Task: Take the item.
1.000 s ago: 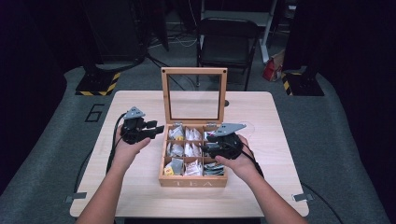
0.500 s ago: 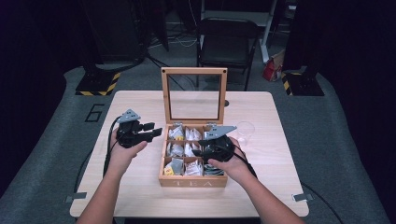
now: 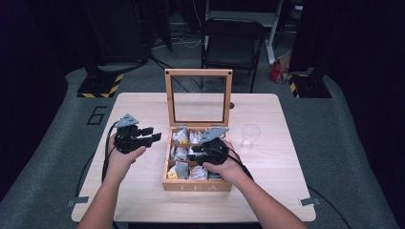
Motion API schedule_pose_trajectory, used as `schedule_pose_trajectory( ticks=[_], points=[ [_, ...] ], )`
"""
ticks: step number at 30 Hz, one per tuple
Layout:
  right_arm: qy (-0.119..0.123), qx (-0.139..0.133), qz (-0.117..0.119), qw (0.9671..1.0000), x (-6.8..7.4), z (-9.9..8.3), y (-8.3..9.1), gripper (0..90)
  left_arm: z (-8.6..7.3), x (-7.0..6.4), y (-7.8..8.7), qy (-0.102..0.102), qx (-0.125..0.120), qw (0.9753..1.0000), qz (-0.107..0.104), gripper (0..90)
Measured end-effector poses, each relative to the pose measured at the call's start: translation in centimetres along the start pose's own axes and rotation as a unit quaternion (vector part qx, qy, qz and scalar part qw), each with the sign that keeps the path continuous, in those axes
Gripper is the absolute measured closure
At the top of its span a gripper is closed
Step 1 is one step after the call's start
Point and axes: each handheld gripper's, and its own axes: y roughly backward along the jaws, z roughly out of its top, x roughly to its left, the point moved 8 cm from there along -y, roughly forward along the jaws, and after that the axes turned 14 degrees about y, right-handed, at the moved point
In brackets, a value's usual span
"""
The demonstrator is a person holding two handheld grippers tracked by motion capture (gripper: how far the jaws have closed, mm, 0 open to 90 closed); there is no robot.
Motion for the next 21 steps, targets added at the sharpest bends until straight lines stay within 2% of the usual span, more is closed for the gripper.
schedule_pose_trajectory(
  ticks=[5,7,8,13,21],
  points=[
    [0.011,0.004,0.012,0.9999,0.4,0.1,-0.9,63.5,0.2,0.0,0.1,0.005,-0.007,1.0,-0.002,52.1],
    [0.007,0.005,0.017,0.9998,0.7,0.3,-1.3,65.0,0.1,-0.1,0.1,0.002,-0.006,1.0,-0.001,52.1],
    [0.015,0.006,0.02,0.9997,0.7,0.3,-1.5,65.5,0.1,-0.1,0.1,0.001,-0.005,1.0,-0.001,52.0],
    [0.01,0.011,0.028,0.9995,1.2,0.3,-2.1,66.6,0.1,-0.1,0.3,-0.001,-0.008,1.0,0.002,51.8],
    [0.016,0.015,0.041,0.9989,1.6,0.4,-2.7,67.1,0.0,0.0,0.5,0.002,-0.008,1.0,0.003,51.5]
  ],
)
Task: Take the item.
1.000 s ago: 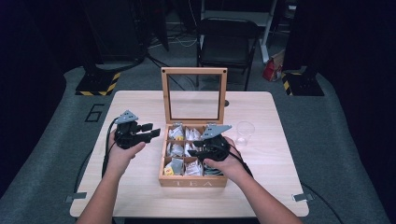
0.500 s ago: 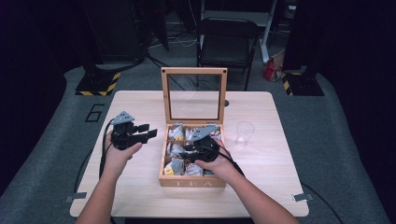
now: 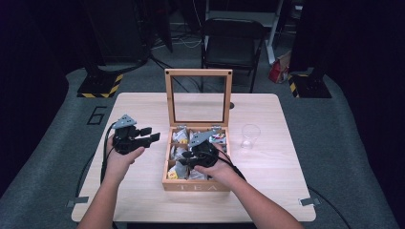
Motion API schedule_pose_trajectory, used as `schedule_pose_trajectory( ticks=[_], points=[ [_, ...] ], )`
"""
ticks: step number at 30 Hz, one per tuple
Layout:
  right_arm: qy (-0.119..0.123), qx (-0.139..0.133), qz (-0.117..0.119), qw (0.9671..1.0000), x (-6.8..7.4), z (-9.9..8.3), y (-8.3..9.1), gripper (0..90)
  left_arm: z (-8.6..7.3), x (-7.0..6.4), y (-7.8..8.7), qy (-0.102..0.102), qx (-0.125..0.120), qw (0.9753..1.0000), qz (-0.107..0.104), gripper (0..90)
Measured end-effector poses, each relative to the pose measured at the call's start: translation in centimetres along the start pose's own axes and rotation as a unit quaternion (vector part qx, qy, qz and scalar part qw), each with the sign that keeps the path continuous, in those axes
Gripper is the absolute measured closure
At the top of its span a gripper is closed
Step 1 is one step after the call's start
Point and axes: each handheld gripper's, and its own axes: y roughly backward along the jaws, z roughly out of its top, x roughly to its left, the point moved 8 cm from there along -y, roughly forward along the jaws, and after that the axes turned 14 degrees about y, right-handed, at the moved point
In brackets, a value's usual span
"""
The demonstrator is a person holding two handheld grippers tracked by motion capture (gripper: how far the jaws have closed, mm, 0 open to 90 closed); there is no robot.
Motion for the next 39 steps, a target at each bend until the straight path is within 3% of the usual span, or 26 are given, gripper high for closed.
schedule_pose_trajectory(
  ticks=[19,32,39],
  points=[
    [0.019,0.019,0.018,0.9995,0.0,-0.5,-1.5,72.0,-0.2,0.4,0.6,0.008,-0.006,0.9999,0.002,51.5],
    [0.01,0.032,0.032,0.9989,0.2,-0.7,-2.0,73.4,0.0,0.5,0.8,0.012,-0.012,0.9999,0.0,51.5],
    [0.014,0.03,0.042,0.9985,0.3,-0.7,-2.0,86.1,0.0,0.6,0.9,0.014,-0.014,0.9998,0.002,51.5]
  ],
)
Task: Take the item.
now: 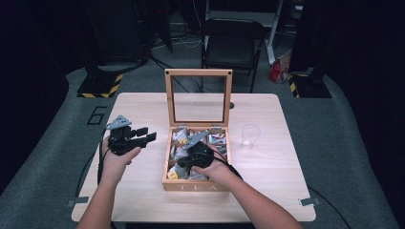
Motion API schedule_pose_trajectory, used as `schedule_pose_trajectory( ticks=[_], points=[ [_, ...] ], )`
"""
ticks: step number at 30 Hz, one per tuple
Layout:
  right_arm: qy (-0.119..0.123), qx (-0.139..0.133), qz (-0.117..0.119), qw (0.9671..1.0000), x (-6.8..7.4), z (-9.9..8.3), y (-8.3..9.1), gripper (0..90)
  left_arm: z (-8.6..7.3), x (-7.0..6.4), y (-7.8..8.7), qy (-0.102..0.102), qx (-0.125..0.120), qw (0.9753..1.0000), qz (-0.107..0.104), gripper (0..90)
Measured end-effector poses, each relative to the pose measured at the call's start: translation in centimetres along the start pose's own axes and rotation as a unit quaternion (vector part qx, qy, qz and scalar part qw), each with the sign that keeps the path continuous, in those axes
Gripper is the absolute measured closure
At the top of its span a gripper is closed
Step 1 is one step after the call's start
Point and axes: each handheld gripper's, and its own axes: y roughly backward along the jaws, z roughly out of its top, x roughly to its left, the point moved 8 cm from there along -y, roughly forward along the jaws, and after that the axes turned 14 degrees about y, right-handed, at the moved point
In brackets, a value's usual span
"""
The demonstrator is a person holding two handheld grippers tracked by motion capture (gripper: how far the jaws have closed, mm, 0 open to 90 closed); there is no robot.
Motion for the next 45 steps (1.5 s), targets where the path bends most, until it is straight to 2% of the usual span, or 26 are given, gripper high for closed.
schedule_pose_trajectory(
  ticks=[5,11,14,18,33,37,40,45],
  points=[
    [0.007,0.0,0.005,1.0,0.4,0.1,0.0,89.5,0.0,0.1,0.1,0.003,-0.003,1.0,0.002,51.6],
    [0.019,-0.016,0.008,0.9997,0.8,0.7,0.6,89.9,0.1,0.2,0.2,0.001,-0.003,1.0,0.003,51.6],
    [0.023,-0.031,0.001,0.9993,1.0,1.4,1.3,89.9,0.1,0.2,0.2,0.002,-0.002,1.0,0.003,51.6],
    [0.035,-0.03,-0.009,0.9989,0.8,1.8,2.0,89.9,0.1,0.2,0.2,0.001,-0.003,1.0,0.005,51.6],
    [0.048,-0.04,-0.031,0.9976,0.1,3.4,4.5,90.0,0.2,0.3,0.3,0.005,-0.008,0.9999,0.005,51.5],
    [0.053,-0.05,-0.036,0.9967,-0.2,4.2,5.7,90.0,0.2,0.2,0.3,0.004,-0.008,0.9999,0.004,51.5],
    [0.06,-0.044,-0.042,0.9963,-0.3,4.4,6.0,90.0,0.2,0.2,0.3,0.005,-0.008,0.9999,0.004,51.5],
    [0.057,-0.05,-0.049,0.9959,-0.7,4.6,6.6,90.0,0.2,0.3,0.3,0.005,-0.009,0.9999,0.005,51.5]
  ],
)
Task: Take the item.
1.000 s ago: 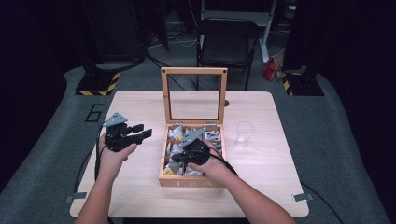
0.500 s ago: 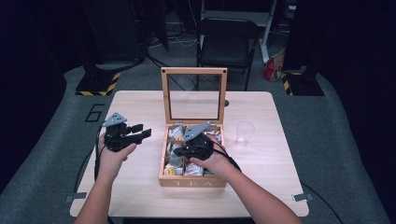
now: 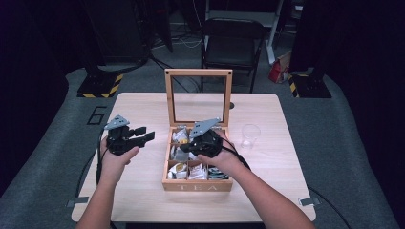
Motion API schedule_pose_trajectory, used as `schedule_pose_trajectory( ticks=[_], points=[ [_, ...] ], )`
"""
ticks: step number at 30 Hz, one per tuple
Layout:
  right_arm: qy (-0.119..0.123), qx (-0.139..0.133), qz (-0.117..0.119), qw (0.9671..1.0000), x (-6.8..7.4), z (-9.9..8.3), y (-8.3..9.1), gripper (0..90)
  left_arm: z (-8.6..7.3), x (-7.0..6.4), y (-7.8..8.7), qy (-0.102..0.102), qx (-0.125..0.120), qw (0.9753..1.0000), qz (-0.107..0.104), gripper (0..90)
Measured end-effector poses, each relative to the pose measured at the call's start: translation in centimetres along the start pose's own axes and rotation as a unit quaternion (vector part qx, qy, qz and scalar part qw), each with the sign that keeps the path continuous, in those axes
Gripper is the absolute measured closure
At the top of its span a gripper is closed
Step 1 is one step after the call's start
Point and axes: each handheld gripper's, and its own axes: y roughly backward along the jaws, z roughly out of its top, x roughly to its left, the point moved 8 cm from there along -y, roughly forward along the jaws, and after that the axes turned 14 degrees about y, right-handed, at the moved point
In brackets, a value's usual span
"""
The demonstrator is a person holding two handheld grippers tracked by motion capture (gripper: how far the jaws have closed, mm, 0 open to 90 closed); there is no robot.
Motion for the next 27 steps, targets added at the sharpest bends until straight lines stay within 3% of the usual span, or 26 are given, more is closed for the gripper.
schedule_pose_trajectory(
  ticks=[17,27],
  points=[
    [0.003,-0.005,-0.023,0.9997,-1.4,1.0,2.5,90.0,-0.1,0.2,-0.1,-0.001,0.001,1.0,0.004,51.3],
    [0.003,-0.002,-0.029,0.9996,-1.7,0.8,3.1,90.0,-0.1,0.3,0.0,0.0,0.001,1.0,0.005,51.3]
  ],
)
